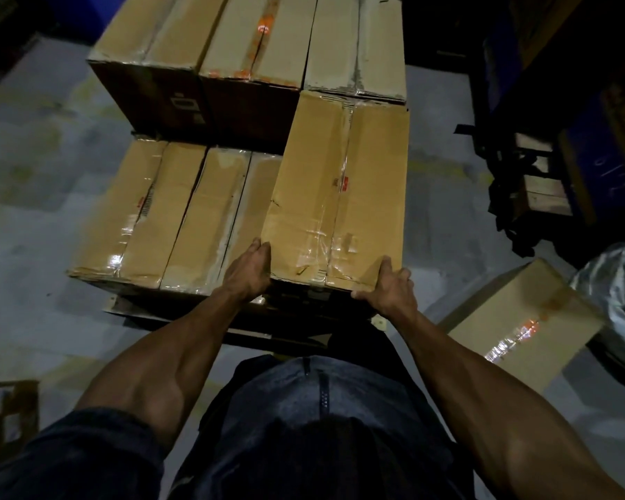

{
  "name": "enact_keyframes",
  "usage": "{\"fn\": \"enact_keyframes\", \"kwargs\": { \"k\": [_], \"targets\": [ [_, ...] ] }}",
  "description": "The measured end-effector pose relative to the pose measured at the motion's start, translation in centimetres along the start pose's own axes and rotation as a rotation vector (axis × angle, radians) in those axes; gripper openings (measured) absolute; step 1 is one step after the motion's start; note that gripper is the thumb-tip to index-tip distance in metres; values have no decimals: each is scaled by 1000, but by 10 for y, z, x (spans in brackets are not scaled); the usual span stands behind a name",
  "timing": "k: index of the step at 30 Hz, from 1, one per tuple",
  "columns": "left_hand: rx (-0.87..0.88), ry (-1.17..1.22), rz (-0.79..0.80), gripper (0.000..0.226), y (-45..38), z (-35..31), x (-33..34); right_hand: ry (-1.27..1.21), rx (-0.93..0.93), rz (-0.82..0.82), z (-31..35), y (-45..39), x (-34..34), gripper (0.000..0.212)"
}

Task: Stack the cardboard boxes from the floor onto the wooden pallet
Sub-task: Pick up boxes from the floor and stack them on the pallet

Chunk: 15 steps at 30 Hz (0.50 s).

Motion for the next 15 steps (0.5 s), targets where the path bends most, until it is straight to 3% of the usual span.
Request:
{"fn": "enact_keyframes", "kwargs": {
  "k": [15],
  "targets": [
    [-5, -55, 35, 43, -1, 4, 4, 40, 6, -19, -1, -1, 1, 106]
  ]
}}
Point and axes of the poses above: each hand's wrist, its own y-axis away from the middle knuckle, its own x-axis out of the palm, z = x × y, the point moved 3 cm from there along -y, towards the middle knuckle, and after that the axes turned 7 degrees about -y, right-handed, at the moved point
